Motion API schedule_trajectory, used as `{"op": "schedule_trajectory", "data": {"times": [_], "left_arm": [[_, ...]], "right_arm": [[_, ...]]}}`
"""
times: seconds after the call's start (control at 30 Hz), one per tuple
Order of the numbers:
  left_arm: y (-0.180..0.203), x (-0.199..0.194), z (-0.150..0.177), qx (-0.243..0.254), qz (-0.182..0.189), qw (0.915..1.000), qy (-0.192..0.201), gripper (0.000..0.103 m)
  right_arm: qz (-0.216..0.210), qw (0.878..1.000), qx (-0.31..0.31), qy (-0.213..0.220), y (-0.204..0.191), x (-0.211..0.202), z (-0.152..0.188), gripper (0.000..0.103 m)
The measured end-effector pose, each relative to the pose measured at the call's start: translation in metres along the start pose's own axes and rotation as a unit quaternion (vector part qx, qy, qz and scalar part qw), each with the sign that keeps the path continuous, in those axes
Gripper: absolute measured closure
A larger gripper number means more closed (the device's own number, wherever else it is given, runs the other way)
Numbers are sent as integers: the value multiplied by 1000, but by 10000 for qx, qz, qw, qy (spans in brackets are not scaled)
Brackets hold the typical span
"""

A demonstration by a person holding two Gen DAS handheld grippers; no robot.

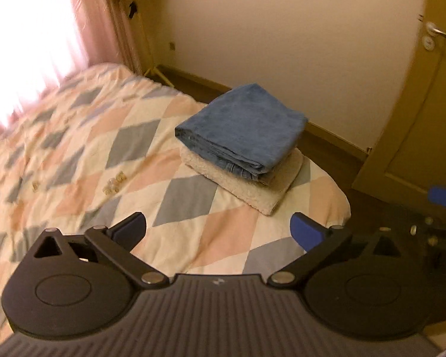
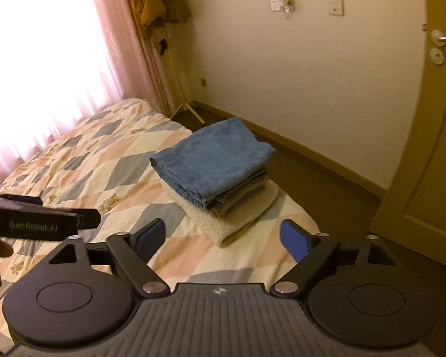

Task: Fold clothes
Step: 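Release the towel and pull both tools back from the stack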

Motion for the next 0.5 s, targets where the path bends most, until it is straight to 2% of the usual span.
{"op": "schedule_trajectory", "data": {"times": [0.1,0.23,0.3,0.37,0.5], "left_arm": [[-1,-21,5,174,-84,9996,192,1],[-19,-36,9,-40,347,9994,70,1],[-33,-42,12,-57,450,9990,-4,1],[-48,-48,17,5,483,9988,-111,1],[-74,-59,29,237,407,9989,-58,1]], "right_arm": [[219,9997,62,83,-10,-22,-1,2],[541,9981,180,247,-27,-45,-2,2],[693,9968,294,278,-37,-52,0,2],[712,9961,432,279,-50,-56,5,2],[726,9944,718,283,-77,-63,20,2]]}}
Point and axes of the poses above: each gripper's, at about its wrist camera, not at the fingertips, and x roughly the way its jaws point, y to its right, z to its underside, the point moved 7 cm from there along x, roughly the way its jaws point, and after that the axes turned 10 degrees about -y, right-handed, at the moved point
